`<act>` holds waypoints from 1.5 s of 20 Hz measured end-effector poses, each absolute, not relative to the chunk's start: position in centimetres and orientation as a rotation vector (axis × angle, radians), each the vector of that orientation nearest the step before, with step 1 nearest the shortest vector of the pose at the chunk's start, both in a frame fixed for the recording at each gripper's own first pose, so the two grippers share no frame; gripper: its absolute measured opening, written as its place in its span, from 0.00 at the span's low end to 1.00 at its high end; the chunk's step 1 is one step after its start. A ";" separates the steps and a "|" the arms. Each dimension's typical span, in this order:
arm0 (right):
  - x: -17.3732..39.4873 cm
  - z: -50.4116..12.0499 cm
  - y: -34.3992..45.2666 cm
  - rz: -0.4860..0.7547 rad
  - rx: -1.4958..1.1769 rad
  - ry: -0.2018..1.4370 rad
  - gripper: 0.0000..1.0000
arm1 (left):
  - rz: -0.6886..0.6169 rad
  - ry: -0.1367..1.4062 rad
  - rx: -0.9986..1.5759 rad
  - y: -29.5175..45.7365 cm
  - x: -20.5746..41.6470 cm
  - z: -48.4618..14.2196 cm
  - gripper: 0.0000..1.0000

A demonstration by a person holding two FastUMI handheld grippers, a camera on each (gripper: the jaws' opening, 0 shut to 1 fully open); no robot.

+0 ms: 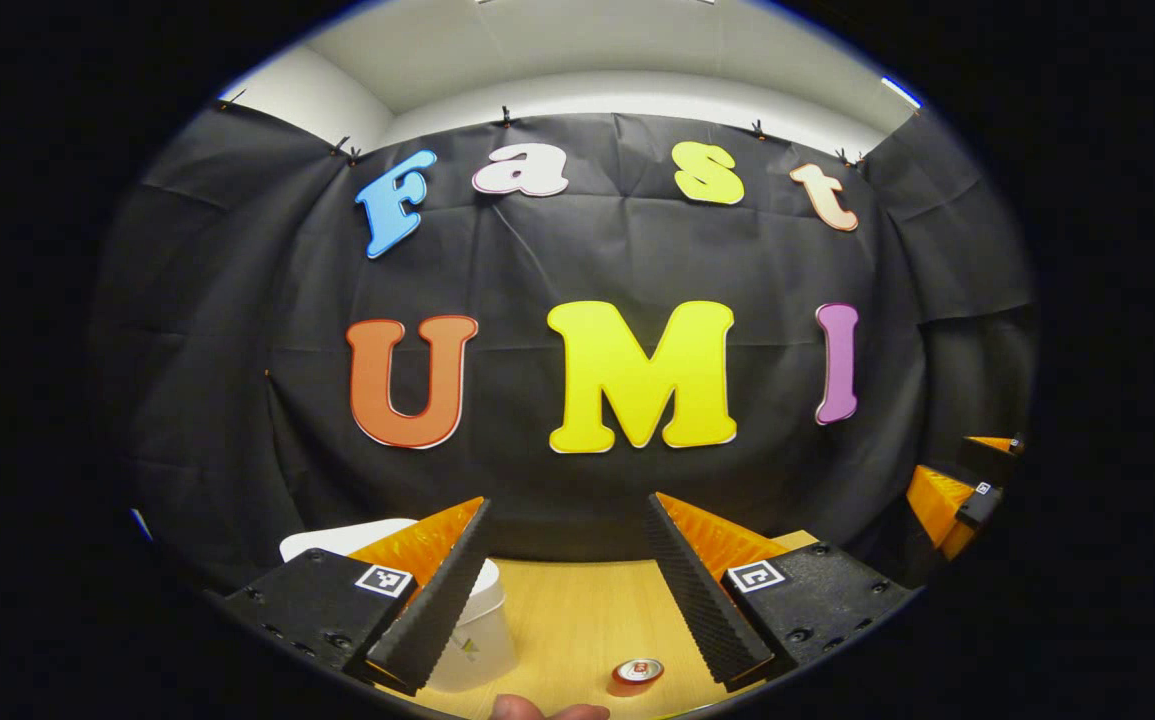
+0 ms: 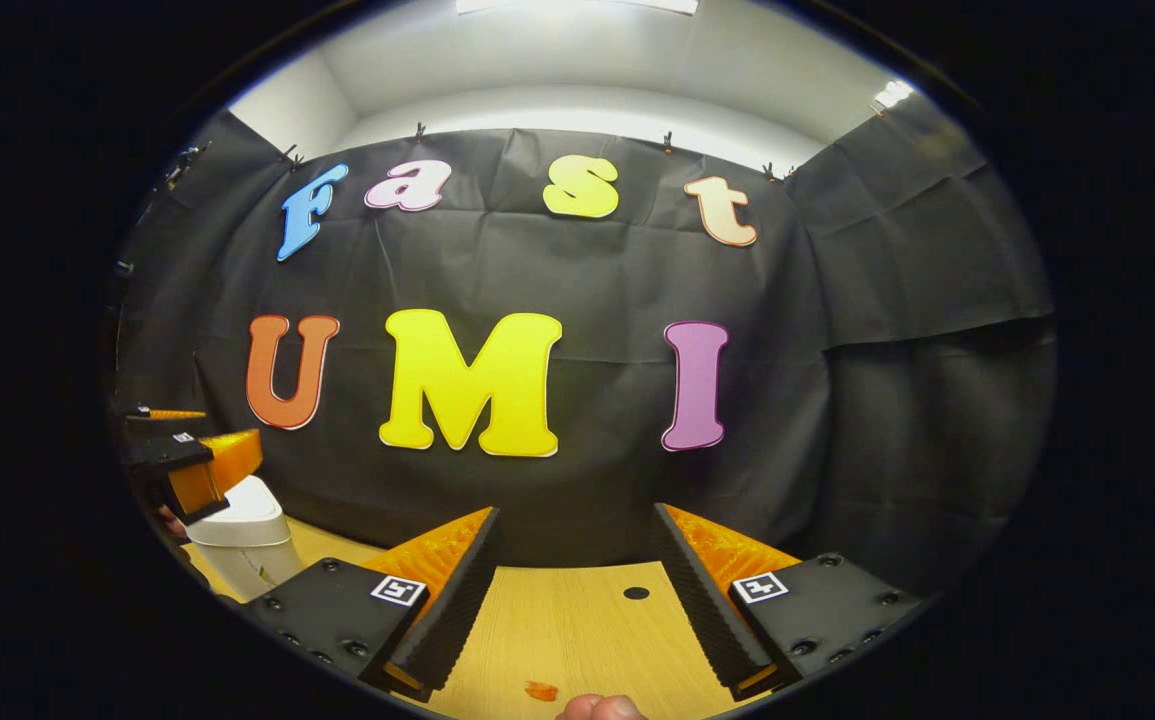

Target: Press the lid of the desktop garbage bin to open it, pick up the crumpled paper on the desktop and throw it into the bin, then pick up the pop can on the desktop and drop it into the bin, and finally close the garbage bin lid.

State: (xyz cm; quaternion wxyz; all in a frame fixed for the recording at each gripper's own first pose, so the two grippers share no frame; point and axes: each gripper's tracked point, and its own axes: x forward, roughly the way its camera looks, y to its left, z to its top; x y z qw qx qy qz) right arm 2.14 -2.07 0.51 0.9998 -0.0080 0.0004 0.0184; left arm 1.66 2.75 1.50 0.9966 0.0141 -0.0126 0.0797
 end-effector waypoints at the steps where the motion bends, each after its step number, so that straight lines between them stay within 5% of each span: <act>1: 2.2 0.6 -2.0 0.047 -0.016 0.002 0.94 | 0.189 -0.029 0.031 3.6 1.7 1.6 0.98; 11: 3.0 2.4 -3.8 0.064 -0.051 -0.019 0.95 | 0.484 0.070 0.048 12.3 2.4 -1.0 0.97; 13: 3.2 2.3 -4.1 0.065 -0.055 -0.013 0.94 | 0.519 0.097 0.043 13.2 2.6 -1.8 0.95; 14: 3.1 2.2 -4.2 0.069 -0.058 -0.009 0.94 | 0.532 0.114 0.042 13.6 2.7 -2.3 0.85; 15: 3.0 2.1 -4.2 0.073 -0.061 -0.006 0.94 | 0.534 0.131 0.036 14.0 2.8 -3.0 0.90; 25: 3.0 1.4 -5.2 0.083 -0.057 0.030 0.95 | 0.613 0.240 -0.004 16.3 3.8 -7.3 0.53; 30: 3.0 1.5 -5.3 0.086 -0.071 0.025 0.95 | 0.657 0.295 -0.056 17.0 3.8 -9.7 0.11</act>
